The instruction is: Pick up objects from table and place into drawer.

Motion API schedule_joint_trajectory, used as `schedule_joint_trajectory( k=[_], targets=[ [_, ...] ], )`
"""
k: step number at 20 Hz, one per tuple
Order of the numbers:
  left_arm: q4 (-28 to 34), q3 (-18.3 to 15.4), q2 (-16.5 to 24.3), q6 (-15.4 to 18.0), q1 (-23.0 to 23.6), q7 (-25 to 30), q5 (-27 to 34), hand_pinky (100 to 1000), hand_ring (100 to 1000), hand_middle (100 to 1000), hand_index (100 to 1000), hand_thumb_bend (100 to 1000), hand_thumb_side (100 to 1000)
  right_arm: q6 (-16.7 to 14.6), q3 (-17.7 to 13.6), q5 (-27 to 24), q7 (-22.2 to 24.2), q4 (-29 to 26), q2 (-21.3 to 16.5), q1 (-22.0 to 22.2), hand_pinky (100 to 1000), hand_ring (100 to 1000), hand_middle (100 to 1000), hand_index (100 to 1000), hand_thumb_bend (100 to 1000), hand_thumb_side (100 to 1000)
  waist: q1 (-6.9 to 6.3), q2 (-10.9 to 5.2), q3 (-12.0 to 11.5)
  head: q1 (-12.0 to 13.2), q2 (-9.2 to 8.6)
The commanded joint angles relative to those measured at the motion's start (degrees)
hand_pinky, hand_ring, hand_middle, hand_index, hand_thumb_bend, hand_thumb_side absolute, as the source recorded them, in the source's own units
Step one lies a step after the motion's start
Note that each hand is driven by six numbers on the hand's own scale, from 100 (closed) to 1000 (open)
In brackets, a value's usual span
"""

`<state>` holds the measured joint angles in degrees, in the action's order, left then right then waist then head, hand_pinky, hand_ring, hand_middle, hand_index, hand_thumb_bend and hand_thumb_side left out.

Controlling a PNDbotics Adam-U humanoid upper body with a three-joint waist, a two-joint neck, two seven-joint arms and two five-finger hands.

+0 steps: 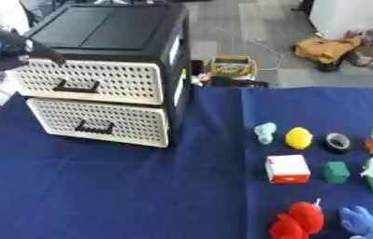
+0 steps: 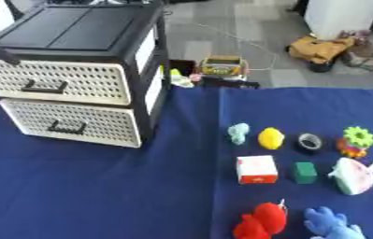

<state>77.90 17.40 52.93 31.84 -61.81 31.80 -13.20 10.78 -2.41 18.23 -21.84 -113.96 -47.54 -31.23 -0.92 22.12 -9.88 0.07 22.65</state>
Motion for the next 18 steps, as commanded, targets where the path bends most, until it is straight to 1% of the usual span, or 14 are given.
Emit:
schedule_joint_trajectory(
  k=[1,4,7,9,11,14,18],
  targets=[
    [-2.6,-0.2,-0.5,20.1,-1.8,20.2,-2.9,100,100,100,858,1000,1000,0.1,-0.5,-0.5,-0.2,-0.6,-0.6,-0.6,743,669,567,774,100,848,0.04,-1.72,0.2,2.1,-0.28],
    [-4.5,-0.9,-1.8,20.1,-2.7,20.2,-5.3,100,100,100,845,1000,1000,0.2,-0.6,-0.7,-0.3,-0.6,-0.3,-0.5,743,669,566,773,100,848,0.14,-1.90,0.5,3.0,-0.57],
    [-5.9,-1.2,-2.9,20.1,-3.9,20.2,-6.8,100,100,100,843,1000,1000,0.3,-0.7,-0.8,-0.4,-0.6,-0.1,-0.3,743,668,564,772,100,847,0.13,-2.11,0.5,3.0,-0.78],
    [-6.4,-0.6,-3.6,20.1,-4.7,20.2,-7.9,100,100,100,846,1000,1000,0.3,-0.7,-0.9,-0.4,-0.6,0.0,-0.2,742,667,563,771,100,846,0.02,-2.23,0.5,2.9,-0.79],
    [-7.0,0.2,-4.5,20.1,-5.6,20.2,-8.9,100,100,100,831,1000,1000,0.4,-0.7,-1.0,-0.4,-0.6,0.1,-0.2,742,667,563,770,100,845,-0.07,-2.33,0.5,2.6,-0.79],
    [-8.4,1.1,-6.1,20.1,-7.0,20.2,-10.6,100,100,100,850,1000,1000,0.4,-0.6,-1.2,-0.4,-0.6,0.2,-0.3,742,665,561,769,100,845,-0.19,-2.34,0.6,1.9,-1.12],
    [-10.2,1.6,-6.8,20.1,-7.7,20.2,-11.9,100,100,100,876,997,1000,0.4,-0.5,-1.1,-0.5,-0.6,-0.3,0.0,741,663,558,766,100,841,-1.05,-2.17,0.8,0.7,-1.36]
  ],
)
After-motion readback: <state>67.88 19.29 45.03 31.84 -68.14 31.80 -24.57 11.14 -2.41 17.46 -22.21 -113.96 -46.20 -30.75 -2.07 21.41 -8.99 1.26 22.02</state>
